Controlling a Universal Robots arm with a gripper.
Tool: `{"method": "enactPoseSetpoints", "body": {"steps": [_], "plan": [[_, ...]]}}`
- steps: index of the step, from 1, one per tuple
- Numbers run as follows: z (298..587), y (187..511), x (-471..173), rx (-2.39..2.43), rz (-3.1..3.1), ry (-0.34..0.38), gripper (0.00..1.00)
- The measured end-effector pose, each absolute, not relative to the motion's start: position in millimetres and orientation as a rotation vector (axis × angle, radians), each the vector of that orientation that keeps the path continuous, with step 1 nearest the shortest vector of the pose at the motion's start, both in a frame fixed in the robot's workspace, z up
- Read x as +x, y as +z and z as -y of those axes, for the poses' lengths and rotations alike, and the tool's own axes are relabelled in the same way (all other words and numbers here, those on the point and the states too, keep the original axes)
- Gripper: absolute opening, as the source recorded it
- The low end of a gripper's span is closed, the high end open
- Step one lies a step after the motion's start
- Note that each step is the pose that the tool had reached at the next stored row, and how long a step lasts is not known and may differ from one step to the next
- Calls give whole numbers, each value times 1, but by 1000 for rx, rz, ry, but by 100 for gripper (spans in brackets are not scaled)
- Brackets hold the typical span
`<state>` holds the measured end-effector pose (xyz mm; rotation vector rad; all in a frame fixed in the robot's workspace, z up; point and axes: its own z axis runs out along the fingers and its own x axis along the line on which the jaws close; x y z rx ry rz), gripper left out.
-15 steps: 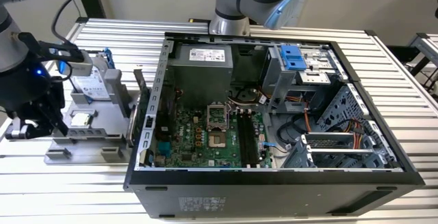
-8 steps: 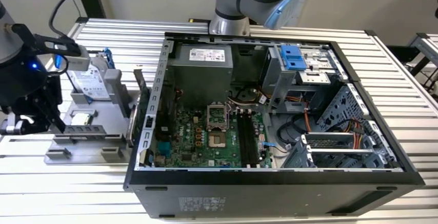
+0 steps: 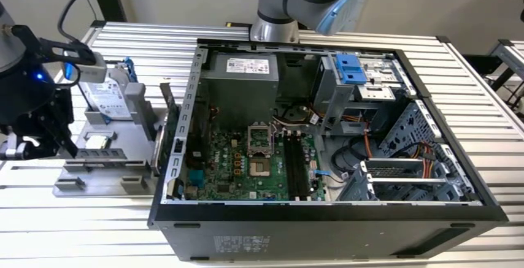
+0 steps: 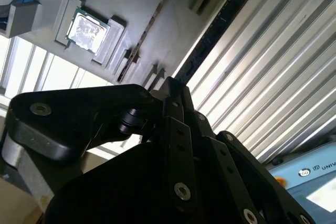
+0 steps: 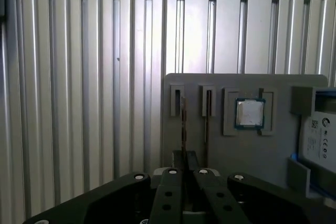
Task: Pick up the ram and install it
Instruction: 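Pick up the ram and move it above insertion slot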
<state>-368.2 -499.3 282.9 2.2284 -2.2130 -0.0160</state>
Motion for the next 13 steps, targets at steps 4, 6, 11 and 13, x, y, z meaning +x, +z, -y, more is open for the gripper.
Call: {"method": "enactPoseSetpoints", "body": {"steps": [4, 6, 11, 13], "plan": [[499, 284, -368, 2229, 2214, -15, 0], [499, 284, -368, 2229, 2214, -14, 0], [499, 286, -368, 2230, 2215, -12, 0], [499, 287, -368, 2231, 2215, -10, 0]]}}
